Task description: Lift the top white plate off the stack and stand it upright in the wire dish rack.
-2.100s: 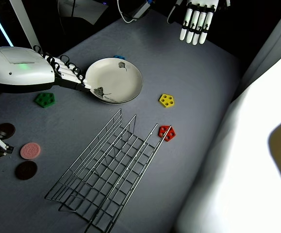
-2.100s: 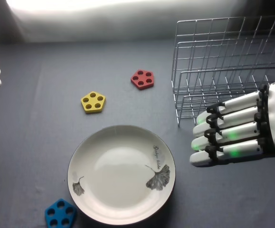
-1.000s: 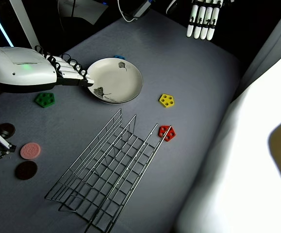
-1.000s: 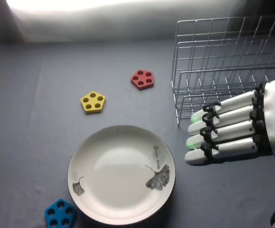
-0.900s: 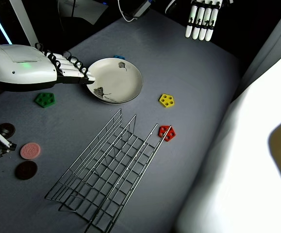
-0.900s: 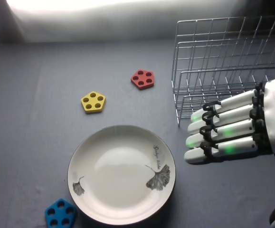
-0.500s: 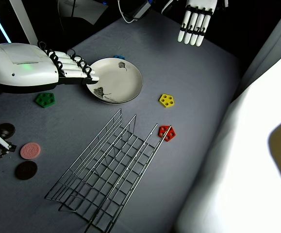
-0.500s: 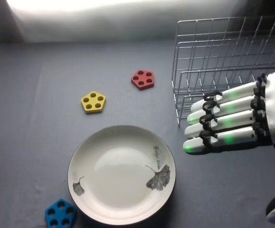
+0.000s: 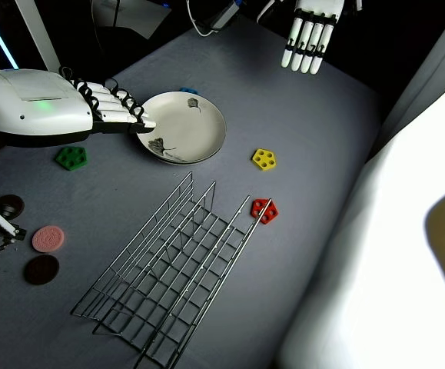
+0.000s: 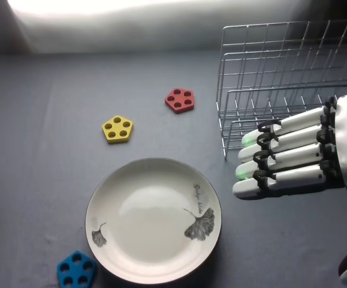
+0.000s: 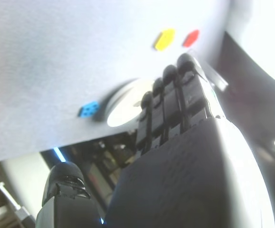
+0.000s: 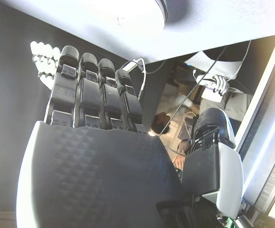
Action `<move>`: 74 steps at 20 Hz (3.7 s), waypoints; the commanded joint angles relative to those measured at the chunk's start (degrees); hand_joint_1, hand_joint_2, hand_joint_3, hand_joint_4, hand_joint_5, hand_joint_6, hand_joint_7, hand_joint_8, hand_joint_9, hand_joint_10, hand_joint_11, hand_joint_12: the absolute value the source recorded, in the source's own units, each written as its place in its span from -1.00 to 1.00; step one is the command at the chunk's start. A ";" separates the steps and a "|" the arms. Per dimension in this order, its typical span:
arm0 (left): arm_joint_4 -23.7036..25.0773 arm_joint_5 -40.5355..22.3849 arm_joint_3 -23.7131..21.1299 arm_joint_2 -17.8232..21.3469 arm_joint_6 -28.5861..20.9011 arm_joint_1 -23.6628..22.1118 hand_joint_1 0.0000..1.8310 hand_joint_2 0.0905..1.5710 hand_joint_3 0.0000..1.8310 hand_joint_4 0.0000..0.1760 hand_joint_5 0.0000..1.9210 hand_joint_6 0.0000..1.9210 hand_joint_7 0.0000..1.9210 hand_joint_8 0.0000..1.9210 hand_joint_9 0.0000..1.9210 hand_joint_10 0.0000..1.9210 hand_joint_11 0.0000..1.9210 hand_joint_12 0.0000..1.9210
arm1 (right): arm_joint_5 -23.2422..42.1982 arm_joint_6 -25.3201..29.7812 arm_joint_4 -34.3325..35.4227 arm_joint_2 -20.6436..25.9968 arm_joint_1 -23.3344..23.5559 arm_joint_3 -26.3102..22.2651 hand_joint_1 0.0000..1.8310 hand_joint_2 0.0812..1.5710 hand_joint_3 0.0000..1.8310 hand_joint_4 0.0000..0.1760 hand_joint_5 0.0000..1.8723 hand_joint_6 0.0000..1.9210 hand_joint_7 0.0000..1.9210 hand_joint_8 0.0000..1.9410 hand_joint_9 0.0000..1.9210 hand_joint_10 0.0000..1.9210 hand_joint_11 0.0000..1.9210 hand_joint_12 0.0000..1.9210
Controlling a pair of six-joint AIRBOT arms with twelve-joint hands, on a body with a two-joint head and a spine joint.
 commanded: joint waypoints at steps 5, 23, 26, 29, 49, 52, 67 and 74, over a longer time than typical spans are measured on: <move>-0.31 0.50 -8.30 4.49 1.32 -5.55 -0.92 0.20 -1.00 -1.00 -0.86 -0.99 -0.85 -0.99 -0.86 -0.99 -0.86 -0.94 | 2.25 -0.37 3.90 0.65 0.50 -0.20 -0.89 0.28 -0.99 -1.00 -0.85 -0.99 -0.83 -0.99 -0.83 -0.99 -0.83 -0.97; 9.33 15.45 -48.67 18.56 8.71 -14.79 -0.95 0.25 -1.00 -1.00 -0.90 -0.99 -0.88 -0.99 -0.90 -0.99 -0.85 -0.96 | 2.25 -0.80 3.90 0.65 0.38 -0.24 -0.95 0.29 -1.00 -1.00 -0.87 -0.99 -0.85 -0.99 -0.85 -0.99 -0.85 -0.99; 9.44 17.18 -50.02 18.34 9.57 -15.68 -0.97 0.24 -1.00 -1.00 -0.90 -1.00 -0.88 -1.00 -0.90 -1.00 -0.85 -0.96 | 2.25 -1.01 3.45 0.63 0.34 -0.20 -0.98 0.30 -1.00 -1.00 -0.88 -0.99 -0.87 -0.99 -0.87 -1.00 -0.87 -1.00; 10.09 18.69 -50.51 17.71 10.70 -16.50 -0.96 0.24 -1.00 -1.00 -0.90 -1.00 -0.90 -1.00 -0.91 -0.99 -0.87 -0.97 | 2.25 -1.12 3.38 0.60 0.30 -0.18 -0.96 0.30 -1.00 -1.00 -0.87 -0.99 -0.85 -0.99 -0.86 -0.99 -0.85 -0.99; 15.37 25.34 -51.31 14.00 15.16 -16.92 -0.95 0.25 -1.00 -1.00 -0.89 -1.00 -0.86 -0.99 -0.86 -0.99 -0.85 -0.97 | 2.28 0.15 2.42 0.73 0.70 -1.31 -0.95 0.30 -1.00 -1.00 -0.87 -0.99 -0.83 -0.99 -0.83 -0.99 -0.82 -0.99; 15.61 25.95 -50.62 13.03 15.28 -17.12 -0.95 0.24 -1.00 -1.00 -0.87 -0.99 -0.84 -0.99 -0.85 -0.99 -0.84 -0.97 | 2.27 0.38 2.65 0.73 0.97 -1.22 -0.95 0.31 -1.00 -1.00 -0.87 -1.00 -0.84 -1.00 -0.84 -1.00 -0.85 -1.00; 17.51 26.56 -48.57 10.31 15.95 -17.58 -0.93 0.24 -1.00 -1.00 -0.90 -0.99 -0.87 -0.99 -0.86 -0.99 -0.85 -0.98 | 2.27 1.27 2.76 0.72 1.16 -1.34 -0.94 0.31 -1.00 -1.00 -0.90 -1.00 -0.87 -1.00 -0.86 -1.00 -0.86 -1.00; 18.33 26.43 -49.16 9.91 16.43 -17.44 -0.94 0.25 -1.00 -1.00 -0.89 -1.00 -0.87 -1.00 -0.87 -1.00 -0.86 -0.99 | 2.27 1.27 3.43 0.72 1.43 -0.91 -0.96 0.30 -1.00 -1.00 -0.86 -0.99 -0.84 -0.99 -0.84 -0.99 -0.84 -0.98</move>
